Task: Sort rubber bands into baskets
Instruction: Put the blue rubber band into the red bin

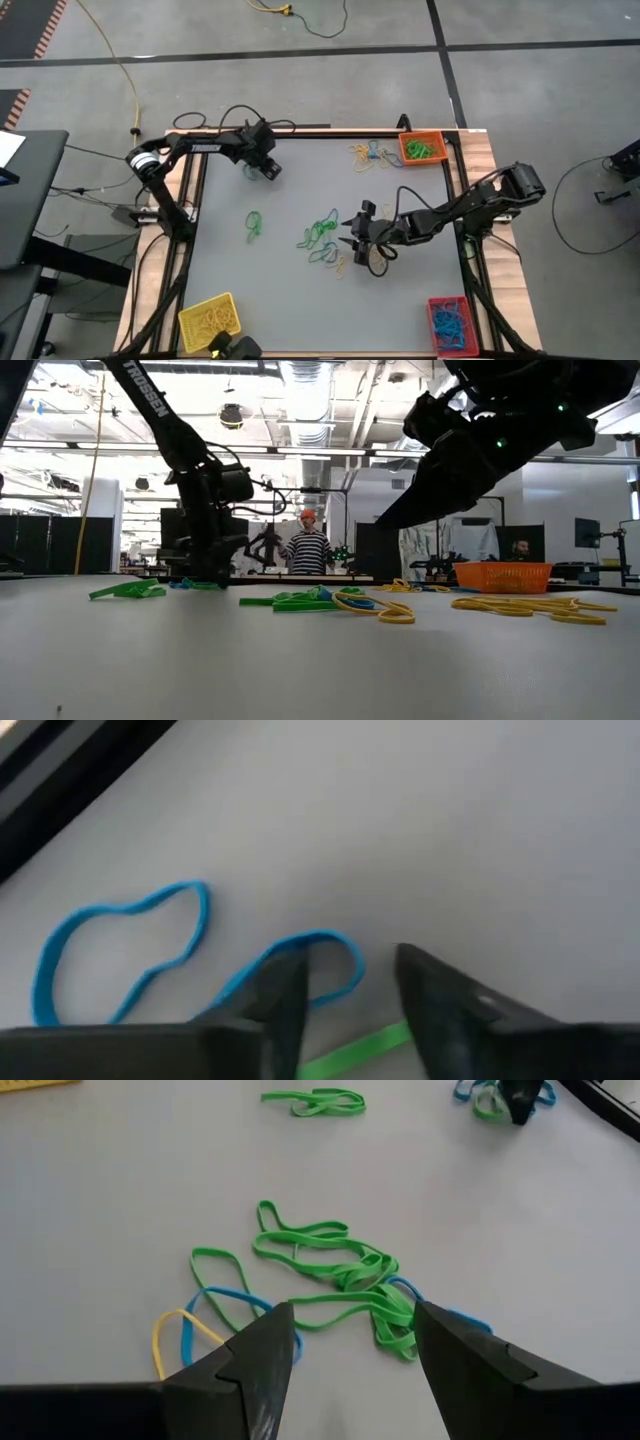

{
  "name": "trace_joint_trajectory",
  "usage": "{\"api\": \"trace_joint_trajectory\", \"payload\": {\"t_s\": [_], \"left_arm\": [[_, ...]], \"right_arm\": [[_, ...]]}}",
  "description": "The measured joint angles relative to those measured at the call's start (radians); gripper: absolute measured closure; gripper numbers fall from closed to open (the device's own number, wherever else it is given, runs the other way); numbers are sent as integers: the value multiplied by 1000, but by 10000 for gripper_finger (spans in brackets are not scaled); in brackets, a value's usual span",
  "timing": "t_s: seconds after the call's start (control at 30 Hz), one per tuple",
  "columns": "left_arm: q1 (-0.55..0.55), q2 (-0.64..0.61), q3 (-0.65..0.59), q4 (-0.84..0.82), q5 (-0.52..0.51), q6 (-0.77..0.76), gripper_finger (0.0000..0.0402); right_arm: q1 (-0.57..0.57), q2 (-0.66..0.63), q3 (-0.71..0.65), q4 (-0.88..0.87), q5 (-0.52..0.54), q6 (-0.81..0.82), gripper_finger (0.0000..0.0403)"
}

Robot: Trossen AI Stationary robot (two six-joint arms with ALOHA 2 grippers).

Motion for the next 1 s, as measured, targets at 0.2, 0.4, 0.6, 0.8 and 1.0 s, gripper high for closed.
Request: {"api": "trace_joint_trajectory", "payload": {"t_s": [0.2, 0.4, 0.6, 0.8, 1.0], "left_arm": [[-3, 0, 0, -15, -1, 76, 391], [-39, -30, 26, -58, 30, 82, 401], [-137, -126, 96, -66, 83, 97, 401], [-282, -200, 164, -60, 219, 108, 401], [-431, -207, 210, -48, 388, 137, 402]], "right_arm": [[-14, 0, 0, -6, 0, 0, 168], [-19, 0, 0, -6, 0, -3, 168], [-48, 0, 0, 3, 5, -38, 168], [-114, 0, 0, 48, 6, -88, 168], [-164, 0, 0, 177, -11, -182, 168]]}}
